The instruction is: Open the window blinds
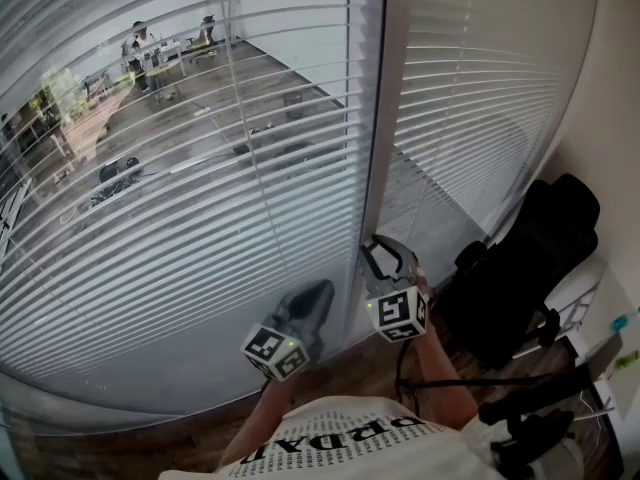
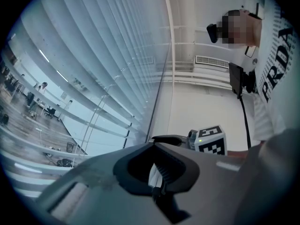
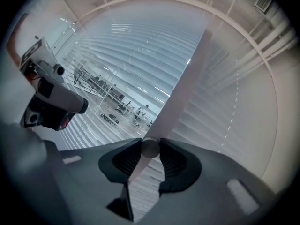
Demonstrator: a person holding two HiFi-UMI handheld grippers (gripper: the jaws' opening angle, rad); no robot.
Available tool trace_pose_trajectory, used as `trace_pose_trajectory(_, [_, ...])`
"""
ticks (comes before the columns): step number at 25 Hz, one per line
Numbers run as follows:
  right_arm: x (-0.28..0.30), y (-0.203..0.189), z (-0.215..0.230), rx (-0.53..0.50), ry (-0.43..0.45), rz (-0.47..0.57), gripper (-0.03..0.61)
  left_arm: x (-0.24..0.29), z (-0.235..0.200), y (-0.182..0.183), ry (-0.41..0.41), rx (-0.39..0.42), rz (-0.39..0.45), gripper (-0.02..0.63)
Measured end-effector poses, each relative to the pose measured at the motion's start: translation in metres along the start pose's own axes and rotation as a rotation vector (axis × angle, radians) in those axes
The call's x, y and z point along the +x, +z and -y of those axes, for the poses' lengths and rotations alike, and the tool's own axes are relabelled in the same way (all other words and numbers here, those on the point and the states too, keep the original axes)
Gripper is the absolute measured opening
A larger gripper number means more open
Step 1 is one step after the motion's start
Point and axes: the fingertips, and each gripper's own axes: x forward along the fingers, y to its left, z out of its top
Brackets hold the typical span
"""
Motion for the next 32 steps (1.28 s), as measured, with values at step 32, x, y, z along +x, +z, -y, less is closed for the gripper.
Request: trace_pose_trajectory(32, [-0.001, -0.007, 0.008, 0.501, 0.017, 0.08, 0.126, 0.002, -0.001, 0.004, -0.003, -0.006, -0.005, -0.003])
